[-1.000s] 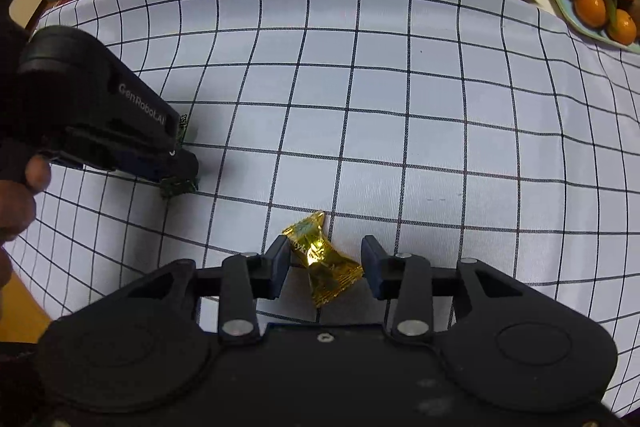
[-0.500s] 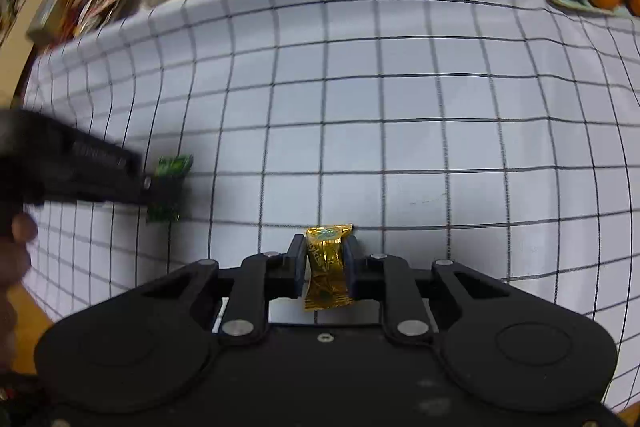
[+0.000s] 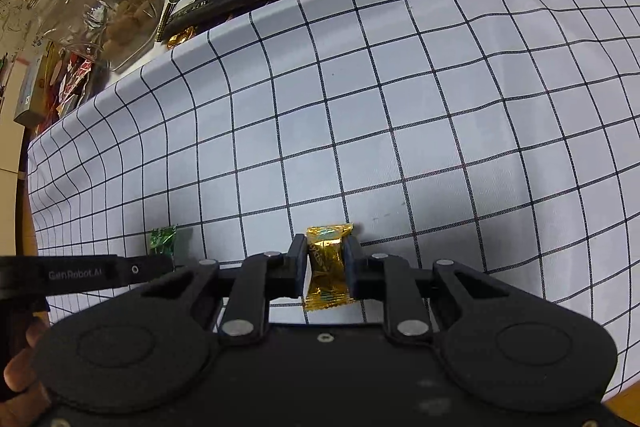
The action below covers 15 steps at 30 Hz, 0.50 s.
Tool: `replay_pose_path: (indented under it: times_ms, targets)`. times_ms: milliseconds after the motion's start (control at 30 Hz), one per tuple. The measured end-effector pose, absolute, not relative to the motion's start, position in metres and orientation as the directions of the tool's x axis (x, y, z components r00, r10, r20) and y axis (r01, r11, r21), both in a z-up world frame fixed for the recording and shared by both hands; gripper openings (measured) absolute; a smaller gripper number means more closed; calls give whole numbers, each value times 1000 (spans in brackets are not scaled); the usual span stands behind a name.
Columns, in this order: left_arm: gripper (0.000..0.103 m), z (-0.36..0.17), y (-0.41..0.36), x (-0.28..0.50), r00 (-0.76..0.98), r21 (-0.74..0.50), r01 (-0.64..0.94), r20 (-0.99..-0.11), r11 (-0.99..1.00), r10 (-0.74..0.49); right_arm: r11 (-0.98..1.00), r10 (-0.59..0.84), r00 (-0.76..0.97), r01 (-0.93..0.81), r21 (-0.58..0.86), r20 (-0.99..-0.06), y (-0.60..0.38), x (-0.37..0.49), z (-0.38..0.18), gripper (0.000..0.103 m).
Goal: Organize snacks
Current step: 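Lift both held candies and carry them over the gold tray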
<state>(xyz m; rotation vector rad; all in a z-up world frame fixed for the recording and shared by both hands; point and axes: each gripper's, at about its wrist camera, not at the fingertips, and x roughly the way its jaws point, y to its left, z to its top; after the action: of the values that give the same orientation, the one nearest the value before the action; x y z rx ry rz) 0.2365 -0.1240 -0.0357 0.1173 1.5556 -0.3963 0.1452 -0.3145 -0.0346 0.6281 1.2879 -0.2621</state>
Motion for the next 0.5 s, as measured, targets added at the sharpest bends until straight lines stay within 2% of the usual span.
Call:
replay_pose_path:
  times_ms: [500]
  targets:
    - [26,-30,-118,223,-1,-137,352,-989,926,-146,837,115,300,485,255,-947,-313,141,-26,21]
